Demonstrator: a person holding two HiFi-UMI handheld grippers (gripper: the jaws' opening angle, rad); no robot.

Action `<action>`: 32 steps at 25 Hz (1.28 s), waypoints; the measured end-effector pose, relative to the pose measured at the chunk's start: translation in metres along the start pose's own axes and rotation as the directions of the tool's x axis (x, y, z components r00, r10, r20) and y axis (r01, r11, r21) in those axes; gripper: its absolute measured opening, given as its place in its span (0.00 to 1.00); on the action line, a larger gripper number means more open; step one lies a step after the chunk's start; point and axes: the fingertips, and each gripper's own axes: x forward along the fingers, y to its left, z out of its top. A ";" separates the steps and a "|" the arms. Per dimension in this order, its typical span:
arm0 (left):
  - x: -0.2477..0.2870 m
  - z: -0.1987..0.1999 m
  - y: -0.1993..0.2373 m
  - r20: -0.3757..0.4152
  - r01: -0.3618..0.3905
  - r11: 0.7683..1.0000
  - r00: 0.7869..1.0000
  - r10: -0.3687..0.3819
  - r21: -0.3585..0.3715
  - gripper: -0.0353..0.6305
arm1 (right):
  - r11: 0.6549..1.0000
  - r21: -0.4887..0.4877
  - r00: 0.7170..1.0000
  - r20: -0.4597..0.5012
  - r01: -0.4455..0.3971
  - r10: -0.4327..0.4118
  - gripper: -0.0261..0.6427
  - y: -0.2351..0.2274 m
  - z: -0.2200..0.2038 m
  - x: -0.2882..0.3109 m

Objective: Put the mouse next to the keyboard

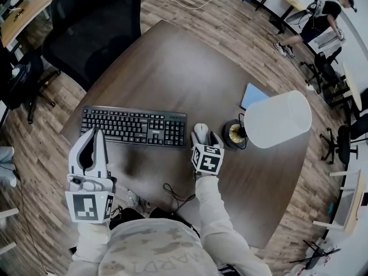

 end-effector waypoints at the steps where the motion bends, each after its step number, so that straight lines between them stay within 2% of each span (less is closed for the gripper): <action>1: -0.001 0.001 0.000 0.002 0.003 1.000 1.000 -0.003 -0.001 0.06 | 1.000 0.001 1.000 0.018 -0.004 0.004 0.52 0.001 0.005 -0.006; 4: -0.005 0.005 0.000 0.009 0.015 1.000 1.000 -0.015 -0.003 0.06 | 0.999 0.004 0.997 0.072 -0.037 0.036 0.47 0.010 0.020 -0.027; 10: -0.017 0.011 0.003 0.027 0.040 0.999 0.999 -0.040 -0.009 0.06 | 0.998 -0.016 0.977 0.204 -0.054 0.056 0.05 0.030 0.047 -0.066; 20: -0.044 0.023 0.007 0.057 0.083 0.996 0.995 -0.082 -0.012 0.06 | 0.989 -0.027 0.925 0.352 -0.146 0.146 0.05 0.070 0.066 -0.130; 32: -0.076 0.039 0.017 0.095 0.140 0.990 0.986 -0.137 -0.022 0.06 | 0.987 -0.076 0.859 0.487 -0.139 0.158 0.05 0.117 0.085 -0.211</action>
